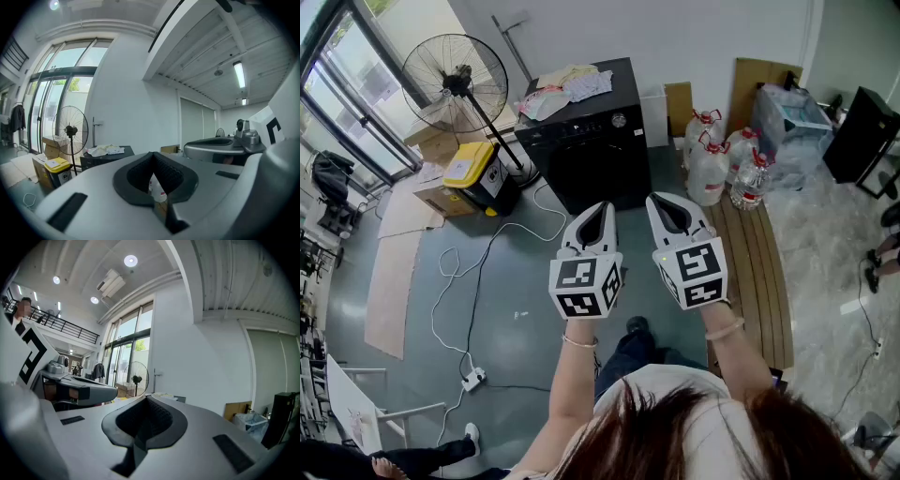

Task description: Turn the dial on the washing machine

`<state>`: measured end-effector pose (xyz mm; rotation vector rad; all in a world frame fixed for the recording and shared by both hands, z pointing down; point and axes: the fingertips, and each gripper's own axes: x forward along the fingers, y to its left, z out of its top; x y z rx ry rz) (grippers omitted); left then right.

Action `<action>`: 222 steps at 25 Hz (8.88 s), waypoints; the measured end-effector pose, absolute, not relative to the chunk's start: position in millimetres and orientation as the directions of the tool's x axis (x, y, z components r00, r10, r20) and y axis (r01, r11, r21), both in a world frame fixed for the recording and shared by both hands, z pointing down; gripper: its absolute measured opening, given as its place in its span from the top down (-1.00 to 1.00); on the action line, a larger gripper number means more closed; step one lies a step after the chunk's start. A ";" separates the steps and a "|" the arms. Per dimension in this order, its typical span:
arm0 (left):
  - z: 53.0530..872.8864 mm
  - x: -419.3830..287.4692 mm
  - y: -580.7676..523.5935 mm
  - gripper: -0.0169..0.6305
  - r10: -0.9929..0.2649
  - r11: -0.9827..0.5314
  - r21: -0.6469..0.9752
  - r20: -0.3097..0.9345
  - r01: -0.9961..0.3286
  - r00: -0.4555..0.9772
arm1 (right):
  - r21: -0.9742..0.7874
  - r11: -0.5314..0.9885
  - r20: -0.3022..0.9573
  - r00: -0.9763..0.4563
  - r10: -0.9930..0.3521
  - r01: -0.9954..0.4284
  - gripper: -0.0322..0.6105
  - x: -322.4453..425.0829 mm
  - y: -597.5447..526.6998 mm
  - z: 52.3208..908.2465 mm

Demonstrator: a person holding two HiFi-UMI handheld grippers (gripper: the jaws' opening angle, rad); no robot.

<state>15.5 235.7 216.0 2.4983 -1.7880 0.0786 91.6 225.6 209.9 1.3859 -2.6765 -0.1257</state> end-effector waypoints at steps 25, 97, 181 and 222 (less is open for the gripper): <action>241.8 -37.6 60.2 0.90 -0.897 -0.421 0.045 0.131 -0.906 0.423 | 0.062 0.495 0.070 -0.491 -0.868 -0.866 0.81 42.3 55.4 223.0; 506.3 -124.6 -300.8 0.90 -0.915 -0.178 0.173 0.333 -0.969 0.228 | 0.260 0.581 0.411 -0.456 -0.790 -0.772 0.15 -39.6 -357.6 515.3; 549.2 -118.5 -309.1 0.90 -0.897 -0.154 0.207 0.381 -0.966 0.225 | -0.025 0.435 0.412 -0.406 -0.816 -0.900 0.15 -27.2 -385.3 554.6; 555.0 -112.7 -300.6 0.90 -0.888 -0.170 0.211 0.391 -0.963 0.243 | -0.431 0.347 0.352 -0.509 -0.786 -0.833 0.07 -28.3 -384.7 560.5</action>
